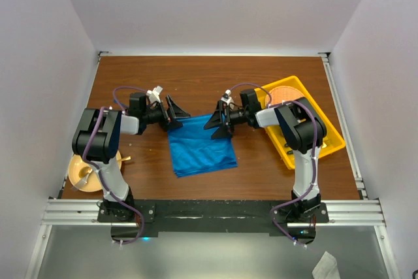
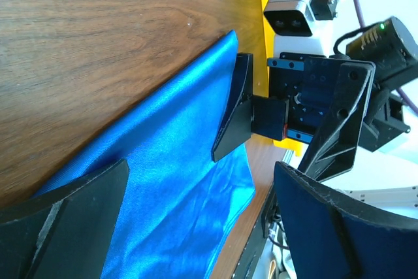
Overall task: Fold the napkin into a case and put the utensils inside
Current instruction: Smooth out the square-folded napkin at the center of the board.
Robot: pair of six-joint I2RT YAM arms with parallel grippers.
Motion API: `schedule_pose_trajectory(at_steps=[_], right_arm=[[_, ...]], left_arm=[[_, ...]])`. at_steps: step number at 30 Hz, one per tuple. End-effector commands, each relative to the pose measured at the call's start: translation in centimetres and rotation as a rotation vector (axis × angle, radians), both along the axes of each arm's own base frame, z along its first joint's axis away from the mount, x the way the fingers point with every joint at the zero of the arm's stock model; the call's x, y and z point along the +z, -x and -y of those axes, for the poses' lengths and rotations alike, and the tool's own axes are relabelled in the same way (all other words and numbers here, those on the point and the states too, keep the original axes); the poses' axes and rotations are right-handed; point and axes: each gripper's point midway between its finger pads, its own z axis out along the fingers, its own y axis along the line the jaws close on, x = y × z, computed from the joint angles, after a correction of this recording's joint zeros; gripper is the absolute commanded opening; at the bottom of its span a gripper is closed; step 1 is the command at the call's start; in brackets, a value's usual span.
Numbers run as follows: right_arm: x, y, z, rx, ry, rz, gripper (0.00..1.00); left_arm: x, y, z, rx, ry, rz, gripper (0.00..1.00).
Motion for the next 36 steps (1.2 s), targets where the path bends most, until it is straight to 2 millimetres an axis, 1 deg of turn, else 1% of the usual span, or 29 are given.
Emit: schedule_pose_trajectory(at_steps=[1, 2, 3, 5, 6, 7, 8, 9, 10, 11, 12, 13, 14, 16, 17, 18, 19, 20, 21, 22, 23, 24, 25, 26, 27, 28, 30, 32, 36], right_arm=[[-3.4, 0.7, 1.7, 0.063, 0.09, 0.045, 0.98], [-3.6, 1.0, 1.9, 0.073, 0.108, 0.028, 0.98], [-3.3, 0.5, 1.8, 0.091, 0.109, 0.082, 0.98], [-3.2, 0.2, 1.8, 0.105, 0.122, 0.095, 0.98], [-2.8, -0.5, 1.6, 0.118, 0.123, 0.131, 0.98], [-2.6, -0.7, 1.5, 0.125, 0.122, 0.136, 0.98], [-2.1, -0.7, 1.5, 0.134, 0.121, 0.13, 0.98], [-0.9, -1.2, 1.1, 0.148, 0.102, 0.165, 0.98], [-0.1, -1.0, 0.8, 0.162, 0.093, 0.177, 0.98], [1.6, -0.7, 0.7, 0.174, 0.08, 0.191, 0.98], [2.6, -0.3, 0.5, 0.193, 0.068, 0.216, 0.98], [3.4, 0.6, 0.2, 0.219, 0.058, 0.222, 0.98], [4.8, 1.7, 0.4, 0.235, 0.063, 0.22, 0.98], [5.3, 3.4, 0.8, 0.279, 0.075, 0.242, 0.95], [5.2, 4.6, 1.6, 0.298, 0.098, 0.201, 0.92], [5.2, 5.5, 2.2, 0.326, 0.109, 0.241, 0.84], [4.9, 6.1, 2.7, 0.34, 0.131, 0.24, 0.76], [4.3, 7.0, 3.6, 0.353, 0.182, 0.209, 0.7], [3.9, 7.6, 4.3, 0.373, 0.202, 0.231, 0.64], [3.5, 8.0, 4.7, 0.379, 0.226, 0.226, 0.5], [3.1, 8.3, 5.3, 0.381, 0.26, 0.221, 0.44], [2.4, 8.8, 5.8, 0.382, 0.29, 0.219, 0.38], [2.0, 8.8, 6.2, 0.376, 0.312, 0.224, 0.3], [0.9, 9.0, 6.9, 0.371, 0.367, 0.218, 0.27], [0.4, 8.9, 7.3, 0.361, 0.4, 0.217, 0.26], [-0.1, 8.8, 7.7, 0.356, 0.427, 0.217, 0.25], [-1.8, 8.5, 8.9, 0.347, 0.524, 0.22, 0.22], [-2.7, 8.2, 9.5, 0.348, 0.577, 0.221, 0.16], [-4.2, 7.2, 10.8, 0.342, 0.687, 0.231, 0.12]], left_arm=[[-2.4, 0.2, -1.4, 0.043, -0.074, -0.039, 1.0], [-2.1, 0.1, -1.3, 0.04, -0.072, -0.03, 1.0], [-1.9, 0.2, -1.3, 0.038, -0.071, -0.024, 1.0], [-1.3, 0.2, -1.3, 0.037, -0.071, -0.008, 1.0], [-1.0, 0.4, -1.3, 0.035, -0.069, -0.002, 1.0], [-1.2, 0.7, -1.3, 0.035, -0.069, -0.01, 1.0], [-0.4, 0.7, -1.3, 0.033, -0.068, 0.015, 1.0], [-0.2, 1.0, -1.3, 0.032, -0.067, 0.021, 1.0], [0.8, 0.9, -1.3, 0.03, -0.063, 0.054, 1.0], [1.3, 0.9, -1.2, 0.026, -0.063, 0.072, 1.0], [1.9, 0.9, -1.2, 0.023, -0.059, 0.09, 1.0], [3.1, 0.8, -1.1, 0.013, -0.061, 0.131, 1.0], [4.0, 0.5, -1.2, 0.008, -0.07, 0.164, 1.0], [5.6, 0.9, -1.4, -0.028, -0.119, 0.238, 1.0], [6.6, 0.8, -1.6, -0.04, -0.143, 0.28, 1.0], [7.0, 0.8, -1.9, -0.072, -0.196, 0.354, 1.0], [7.6, 1.5, -2.2, -0.088, -0.232, 0.371, 1.0], [8.2, 1.5, -2.2, -0.112, -0.271, 0.421, 1.0], [8.2, 1.5, -2.6, -0.165, -0.358, 0.521, 1.0], [7.6, 2.6, -2.9, -0.2, -0.426, 0.508, 0.97], [7.7, 3.0, -2.3, -0.257, -0.468, 0.556, 0.92], [7.2, 3.3, -2.4, -0.333, -0.538, 0.631, 0.83], [6.4, 4.1, -2.4, -0.372, -0.583, 0.625, 0.77], [5.9, 5.0, -1.6, -0.437, -0.602, 0.648, 0.69], [5.4, 5.4, -1.4, -0.503, -0.64, 0.694, 0.49], [4.5, 6.5, -0.7, -0.566, -0.658, 0.689, 0.41], [3.2, 7.3, -0.5, -0.625, -0.705, 0.703, 0.26], [1.8, 8.2, -0.3, -0.672, -0.75, 0.701, 0.21], [-0.8, 9.7, -0.6, -0.769, -0.84, 0.7, 0.19]])
